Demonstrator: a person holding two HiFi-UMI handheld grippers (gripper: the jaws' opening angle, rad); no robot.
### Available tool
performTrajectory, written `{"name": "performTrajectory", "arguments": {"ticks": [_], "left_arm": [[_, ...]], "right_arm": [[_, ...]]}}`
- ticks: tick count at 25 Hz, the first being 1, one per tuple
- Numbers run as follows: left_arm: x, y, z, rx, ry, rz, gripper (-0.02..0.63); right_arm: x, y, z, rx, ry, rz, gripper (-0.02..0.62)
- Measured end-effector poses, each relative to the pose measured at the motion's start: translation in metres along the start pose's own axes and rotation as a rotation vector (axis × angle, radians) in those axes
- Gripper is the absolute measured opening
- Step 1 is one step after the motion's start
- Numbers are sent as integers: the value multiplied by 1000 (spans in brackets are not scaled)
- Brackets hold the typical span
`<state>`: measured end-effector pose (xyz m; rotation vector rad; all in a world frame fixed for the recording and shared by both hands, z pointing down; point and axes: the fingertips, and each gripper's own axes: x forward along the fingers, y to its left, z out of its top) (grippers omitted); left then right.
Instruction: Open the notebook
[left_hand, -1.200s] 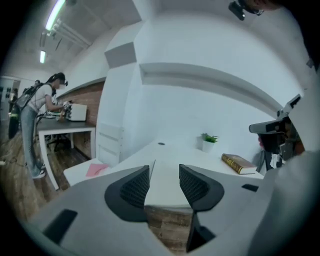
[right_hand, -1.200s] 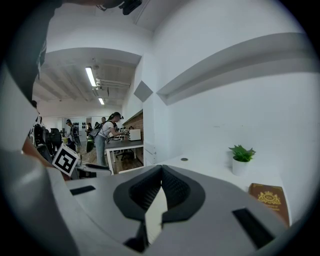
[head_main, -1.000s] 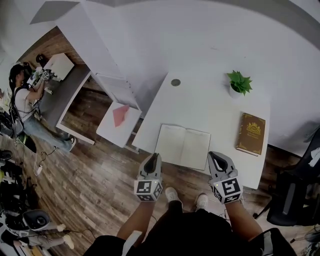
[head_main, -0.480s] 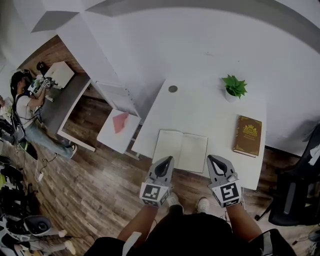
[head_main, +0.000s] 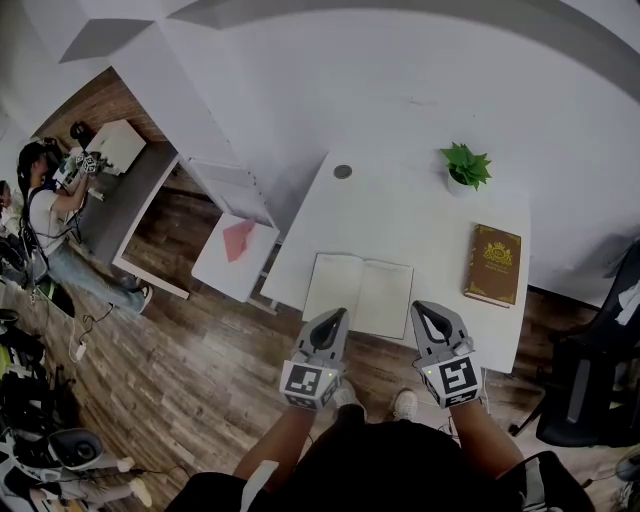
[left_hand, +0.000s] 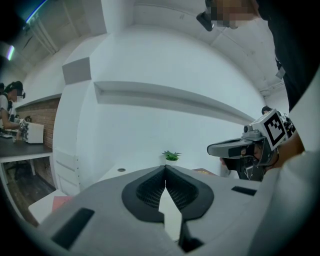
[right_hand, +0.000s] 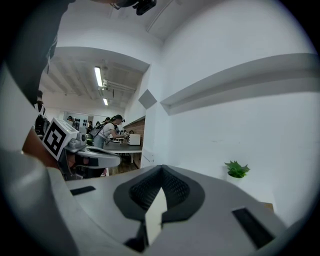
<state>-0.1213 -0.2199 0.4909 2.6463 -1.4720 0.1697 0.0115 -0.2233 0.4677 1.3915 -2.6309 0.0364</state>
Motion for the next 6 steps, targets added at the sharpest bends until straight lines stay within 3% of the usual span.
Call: {"name": "performTrajectory", "arguments": {"ticks": [6], "left_arm": [[-1,-2,-1,4,3,-2,6]], "right_arm": [[-1,2,2,-36,-4,1,2]]}}
